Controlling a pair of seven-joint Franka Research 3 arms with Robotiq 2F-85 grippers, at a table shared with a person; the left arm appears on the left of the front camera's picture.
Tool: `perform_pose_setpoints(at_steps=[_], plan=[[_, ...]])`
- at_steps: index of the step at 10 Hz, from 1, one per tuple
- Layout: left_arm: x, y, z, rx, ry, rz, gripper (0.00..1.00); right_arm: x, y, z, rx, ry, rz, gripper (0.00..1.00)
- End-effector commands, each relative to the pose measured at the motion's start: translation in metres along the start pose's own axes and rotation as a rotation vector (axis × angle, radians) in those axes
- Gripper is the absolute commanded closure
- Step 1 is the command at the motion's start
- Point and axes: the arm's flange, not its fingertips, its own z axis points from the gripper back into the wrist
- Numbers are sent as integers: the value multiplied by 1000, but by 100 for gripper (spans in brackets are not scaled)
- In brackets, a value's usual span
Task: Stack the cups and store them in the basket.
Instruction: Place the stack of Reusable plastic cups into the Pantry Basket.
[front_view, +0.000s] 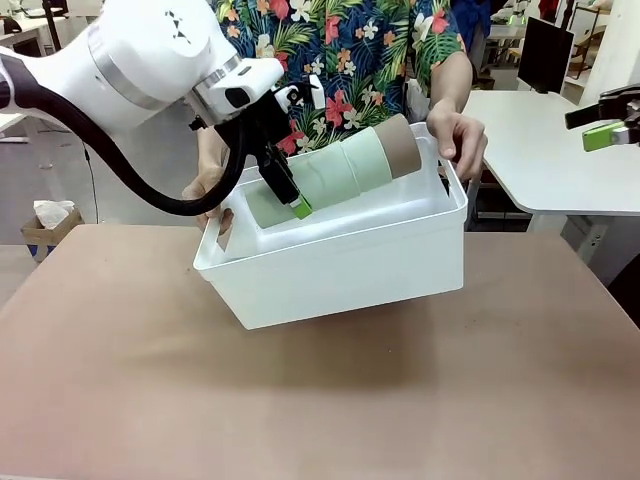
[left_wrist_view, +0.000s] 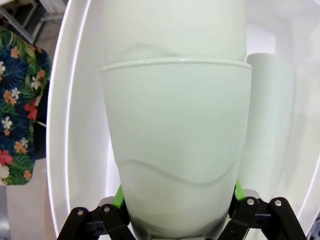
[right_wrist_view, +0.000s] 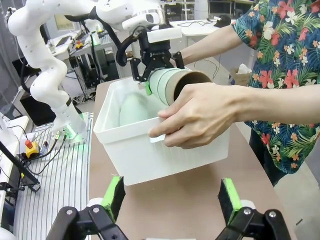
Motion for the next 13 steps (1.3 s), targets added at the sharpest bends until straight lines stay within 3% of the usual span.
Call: perform_pose_setpoints(at_steps=[1,8,13], plan=[[3,3,-9,31,21,6,16,5,0,0,0,-26,-2,0],[-1,22,-60,30,77,-18,16,5,0,0,0,-26,-2,0],[-7,28,-80,58,62,-47,16,5,0,0,0,-26,-2,0]])
